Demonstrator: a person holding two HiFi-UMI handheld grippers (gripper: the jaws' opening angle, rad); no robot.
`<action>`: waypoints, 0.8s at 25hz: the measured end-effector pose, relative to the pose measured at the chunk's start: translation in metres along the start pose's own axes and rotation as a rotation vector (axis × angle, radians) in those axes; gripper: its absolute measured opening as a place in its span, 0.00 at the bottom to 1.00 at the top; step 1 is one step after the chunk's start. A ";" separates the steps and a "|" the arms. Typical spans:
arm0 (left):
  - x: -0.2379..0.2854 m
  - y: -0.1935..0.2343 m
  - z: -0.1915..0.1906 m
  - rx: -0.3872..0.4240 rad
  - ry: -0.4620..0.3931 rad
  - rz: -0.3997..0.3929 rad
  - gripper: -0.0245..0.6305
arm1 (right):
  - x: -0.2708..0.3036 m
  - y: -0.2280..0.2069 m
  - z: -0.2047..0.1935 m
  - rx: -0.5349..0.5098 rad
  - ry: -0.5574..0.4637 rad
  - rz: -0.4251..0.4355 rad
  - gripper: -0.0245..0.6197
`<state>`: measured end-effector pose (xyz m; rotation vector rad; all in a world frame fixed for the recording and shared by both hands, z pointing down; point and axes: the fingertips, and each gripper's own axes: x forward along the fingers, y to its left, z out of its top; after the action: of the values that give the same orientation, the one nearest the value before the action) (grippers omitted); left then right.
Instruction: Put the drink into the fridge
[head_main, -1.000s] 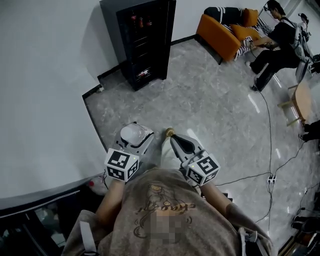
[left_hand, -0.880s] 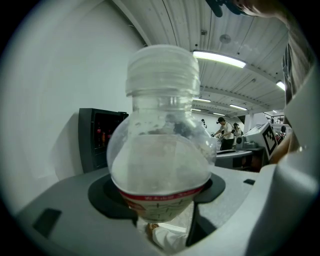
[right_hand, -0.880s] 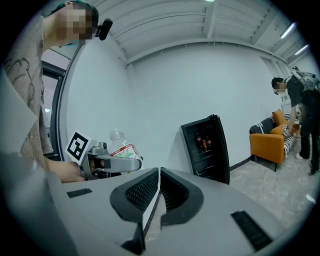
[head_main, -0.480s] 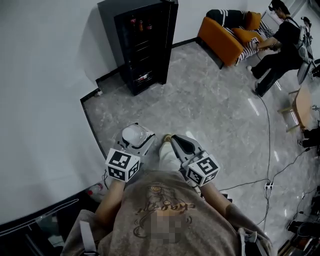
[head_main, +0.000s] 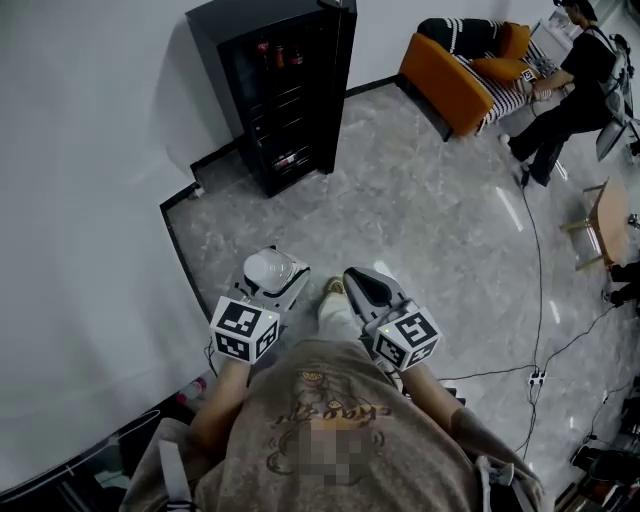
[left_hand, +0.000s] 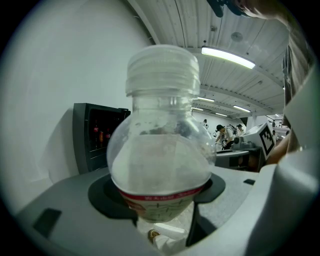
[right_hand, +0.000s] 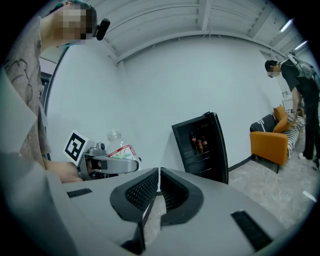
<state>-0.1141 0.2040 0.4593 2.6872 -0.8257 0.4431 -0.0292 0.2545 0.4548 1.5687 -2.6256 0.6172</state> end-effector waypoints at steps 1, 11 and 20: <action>0.006 0.002 0.003 -0.002 0.004 -0.001 0.49 | 0.003 -0.005 0.003 0.001 0.002 0.000 0.08; 0.074 0.028 0.044 -0.007 -0.002 0.016 0.50 | 0.036 -0.074 0.046 -0.006 0.003 0.016 0.08; 0.137 0.052 0.074 -0.032 -0.021 0.056 0.50 | 0.067 -0.135 0.072 -0.023 0.022 0.064 0.08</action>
<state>-0.0215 0.0685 0.4529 2.6490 -0.9086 0.4107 0.0658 0.1170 0.4461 1.4685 -2.6657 0.6016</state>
